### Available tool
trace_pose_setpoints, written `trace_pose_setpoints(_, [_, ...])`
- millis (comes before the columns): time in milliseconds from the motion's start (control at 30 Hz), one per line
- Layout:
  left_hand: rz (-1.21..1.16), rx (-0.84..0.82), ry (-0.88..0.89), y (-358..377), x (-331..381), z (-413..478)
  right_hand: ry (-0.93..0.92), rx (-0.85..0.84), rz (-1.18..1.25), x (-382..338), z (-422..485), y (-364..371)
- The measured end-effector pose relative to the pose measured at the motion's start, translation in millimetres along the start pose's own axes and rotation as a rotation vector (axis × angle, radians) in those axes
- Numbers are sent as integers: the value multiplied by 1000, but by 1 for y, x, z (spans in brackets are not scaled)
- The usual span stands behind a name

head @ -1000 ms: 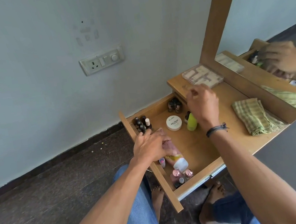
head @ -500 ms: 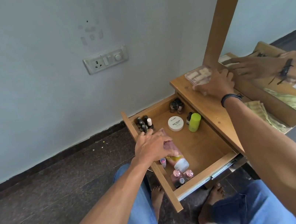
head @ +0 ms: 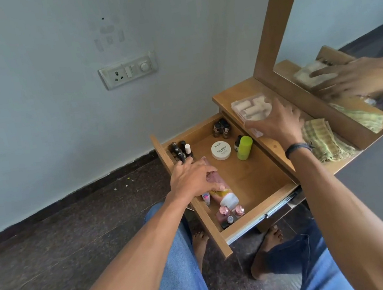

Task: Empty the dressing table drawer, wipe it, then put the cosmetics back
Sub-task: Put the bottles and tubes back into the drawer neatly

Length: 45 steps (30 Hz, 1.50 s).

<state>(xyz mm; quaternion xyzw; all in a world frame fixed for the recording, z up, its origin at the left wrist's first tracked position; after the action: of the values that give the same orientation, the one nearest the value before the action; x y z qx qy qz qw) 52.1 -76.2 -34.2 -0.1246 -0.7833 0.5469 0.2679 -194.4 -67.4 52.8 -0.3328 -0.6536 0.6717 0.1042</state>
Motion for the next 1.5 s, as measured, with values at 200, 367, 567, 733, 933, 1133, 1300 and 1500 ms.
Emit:
trace_pose_setpoints(200, [42, 1, 3, -3, 1, 0, -80, -9, -17, 2, -88, 6])
trace_pose_setpoints(367, [-69, 80, -43, -1, -1, 0, -119, -105, -86, 13, -138, 34])
trace_pose_setpoints(567, [-67, 113, -9, -2, 0, -2, -93, -87, -201, 29, -146, 62])
trace_pose_setpoints(733, [-60, 153, 10, -1, -1, 0, -103, -24, -326, 31, -138, 71])
trace_pose_setpoints(933, [-39, 175, 9, 0, -4, 0, -124, -33, -399, 34, -129, 86])
trace_pose_setpoints(1133, [-32, 184, 6, 1, -6, 3, -129, -51, -419, 39, -121, 96])
trace_pose_setpoints(1300, [-29, 174, 0, 3, -7, 4, -142, -52, -419, 40, -117, 101])
trace_pose_setpoints(1500, [-14, 142, -14, 3, -5, 4, -160, -97, -432, 42, -113, 108])
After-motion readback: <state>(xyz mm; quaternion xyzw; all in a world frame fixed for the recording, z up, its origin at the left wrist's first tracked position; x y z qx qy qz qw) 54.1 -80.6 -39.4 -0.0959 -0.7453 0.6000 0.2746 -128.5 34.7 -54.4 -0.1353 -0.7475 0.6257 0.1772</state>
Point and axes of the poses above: each hand's wrist, its own z-axis towards the middle knuckle, its own y-axis out of the palm, x = y × z, the point moved 6 cm from there along z, towards the middle knuckle, and after that the axes turned 12 degrees about -z, right-handed, at the moved point
